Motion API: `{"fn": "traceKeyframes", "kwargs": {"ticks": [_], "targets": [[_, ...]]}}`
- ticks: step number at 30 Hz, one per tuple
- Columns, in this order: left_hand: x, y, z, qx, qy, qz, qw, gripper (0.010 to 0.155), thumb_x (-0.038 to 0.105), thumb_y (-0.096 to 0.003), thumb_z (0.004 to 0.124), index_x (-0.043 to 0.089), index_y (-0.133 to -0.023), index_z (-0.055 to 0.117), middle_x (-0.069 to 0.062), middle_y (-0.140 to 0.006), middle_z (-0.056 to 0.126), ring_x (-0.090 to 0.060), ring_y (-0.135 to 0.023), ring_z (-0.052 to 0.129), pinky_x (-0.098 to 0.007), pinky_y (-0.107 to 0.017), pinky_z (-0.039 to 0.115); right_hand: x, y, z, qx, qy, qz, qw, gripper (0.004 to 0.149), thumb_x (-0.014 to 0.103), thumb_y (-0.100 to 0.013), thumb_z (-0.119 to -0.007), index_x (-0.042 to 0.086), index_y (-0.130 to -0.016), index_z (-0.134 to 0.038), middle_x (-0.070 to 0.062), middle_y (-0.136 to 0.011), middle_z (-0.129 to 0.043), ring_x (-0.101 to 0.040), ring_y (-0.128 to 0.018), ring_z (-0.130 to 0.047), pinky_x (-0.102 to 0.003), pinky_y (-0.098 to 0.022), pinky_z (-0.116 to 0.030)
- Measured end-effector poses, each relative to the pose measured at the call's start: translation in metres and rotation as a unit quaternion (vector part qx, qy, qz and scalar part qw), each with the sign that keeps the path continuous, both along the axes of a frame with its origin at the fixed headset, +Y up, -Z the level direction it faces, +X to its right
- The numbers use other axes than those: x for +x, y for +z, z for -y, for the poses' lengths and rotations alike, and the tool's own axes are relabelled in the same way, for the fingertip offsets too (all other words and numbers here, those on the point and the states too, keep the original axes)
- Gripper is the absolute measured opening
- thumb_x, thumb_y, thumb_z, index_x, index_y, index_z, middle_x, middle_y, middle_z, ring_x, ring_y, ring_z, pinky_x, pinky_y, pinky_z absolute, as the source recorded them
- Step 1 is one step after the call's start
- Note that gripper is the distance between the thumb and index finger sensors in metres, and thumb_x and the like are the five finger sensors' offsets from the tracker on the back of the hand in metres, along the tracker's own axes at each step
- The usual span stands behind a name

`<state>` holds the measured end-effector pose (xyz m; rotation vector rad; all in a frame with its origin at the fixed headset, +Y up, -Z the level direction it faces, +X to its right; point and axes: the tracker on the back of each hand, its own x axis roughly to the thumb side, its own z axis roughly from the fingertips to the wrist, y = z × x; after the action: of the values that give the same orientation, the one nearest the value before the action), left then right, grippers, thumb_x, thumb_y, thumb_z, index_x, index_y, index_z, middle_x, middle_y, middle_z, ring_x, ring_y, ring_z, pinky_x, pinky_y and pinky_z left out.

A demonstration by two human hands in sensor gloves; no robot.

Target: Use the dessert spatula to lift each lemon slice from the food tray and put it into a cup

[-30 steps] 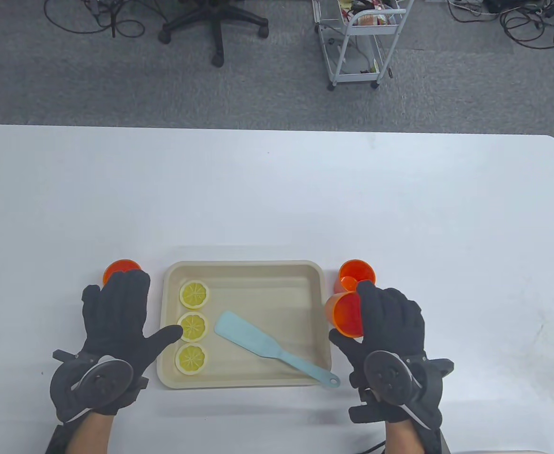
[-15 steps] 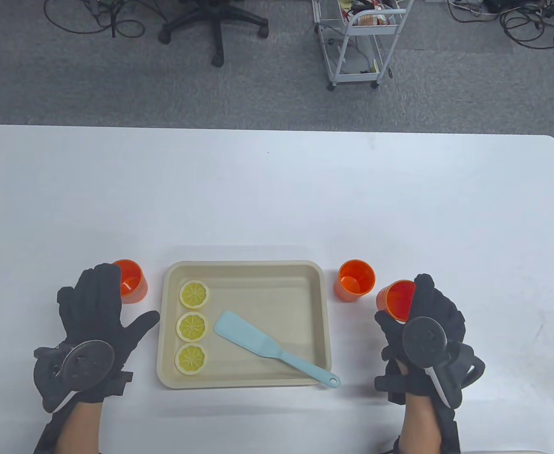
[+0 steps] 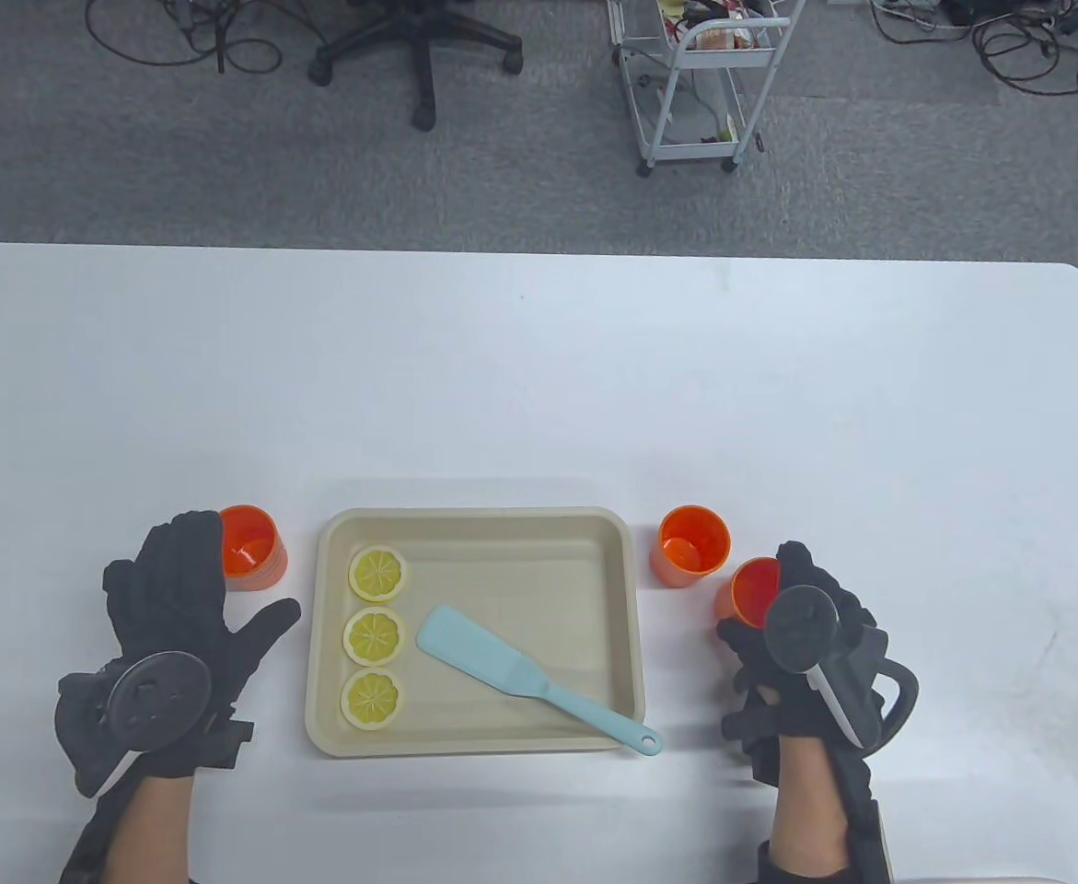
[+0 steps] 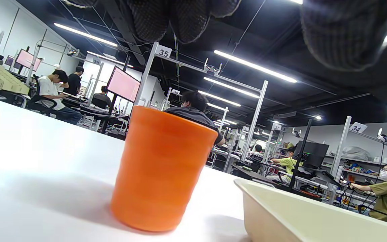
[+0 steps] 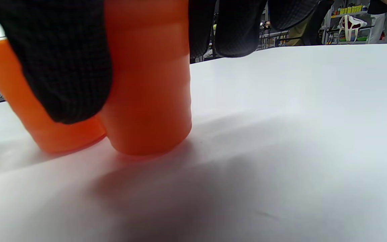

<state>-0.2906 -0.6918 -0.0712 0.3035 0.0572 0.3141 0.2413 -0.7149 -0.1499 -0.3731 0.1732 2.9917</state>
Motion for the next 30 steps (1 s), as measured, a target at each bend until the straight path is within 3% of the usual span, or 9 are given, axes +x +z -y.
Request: {"fn": "traceKeyframes", "kwargs": {"ticks": [7, 12, 19, 27, 30], "targets": [[-0.002, -0.001, 0.0, -0.007, 0.001, -0.006, 1.0, 0.107, 0.071, -0.0476, 0.081, 0.02, -0.123, 0.025, -0.016, -0.128, 0.041, -0.051, -0.118, 0.046, -0.08, -0.08, 0.033, -0.001, 0.0, 0.003, -0.019, -0.004, -0.005, 1.0, 0.103, 0.053, -0.042, -0.102, 0.027, -0.115, -0.034, -0.006, -0.115, -0.053, -0.04, -0.108, -0.064, -0.066, -0.079, -0.048], [-0.007, -0.005, 0.002, -0.018, 0.014, -0.018, 1.0, 0.107, 0.071, -0.0478, 0.081, 0.02, -0.123, 0.024, -0.017, -0.129, 0.04, -0.051, -0.118, 0.045, -0.08, -0.08, 0.033, -0.006, 0.009, -0.011, -0.013, -0.003, -0.019, 1.0, 0.113, 0.055, -0.043, -0.1, 0.024, -0.117, -0.022, -0.012, -0.121, -0.033, -0.046, -0.113, -0.049, -0.068, -0.08, -0.042], [-0.017, -0.016, 0.013, -0.052, 0.036, -0.046, 0.997, 0.112, 0.075, -0.0463, 0.082, 0.02, -0.124, 0.022, -0.018, -0.13, 0.034, -0.055, -0.118, 0.041, -0.082, -0.079, 0.032, -0.029, 0.032, -0.046, 0.12, 0.019, -0.051, 0.991, 0.111, 0.058, -0.044, -0.097, 0.024, -0.118, -0.022, -0.012, -0.122, -0.029, -0.047, -0.114, -0.043, -0.068, -0.08, -0.039], [-0.012, -0.035, 0.034, -0.119, -0.014, -0.076, 0.99, 0.111, 0.076, -0.0478, 0.079, 0.023, -0.123, 0.016, -0.019, -0.131, 0.029, -0.056, -0.118, 0.039, -0.082, -0.079, 0.031, -0.052, 0.045, -0.055, 0.175, 0.017, -0.115, 0.978, 0.107, 0.058, -0.045, -0.095, 0.024, -0.118, -0.025, -0.012, -0.122, -0.034, -0.047, -0.114, -0.046, -0.068, -0.08, -0.04], [-0.012, -0.039, 0.037, -0.133, 0.006, -0.079, 0.988, 0.111, 0.076, -0.0487, 0.078, 0.021, -0.123, 0.015, -0.019, -0.131, 0.028, -0.056, -0.118, 0.039, -0.082, -0.079, 0.031, -0.056, 0.047, -0.057, 0.181, 0.015, -0.123, 0.976, 0.106, 0.058, -0.046, -0.095, 0.024, -0.118, -0.025, -0.011, -0.122, -0.034, -0.047, -0.114, -0.046, -0.068, -0.08, -0.04]]}}
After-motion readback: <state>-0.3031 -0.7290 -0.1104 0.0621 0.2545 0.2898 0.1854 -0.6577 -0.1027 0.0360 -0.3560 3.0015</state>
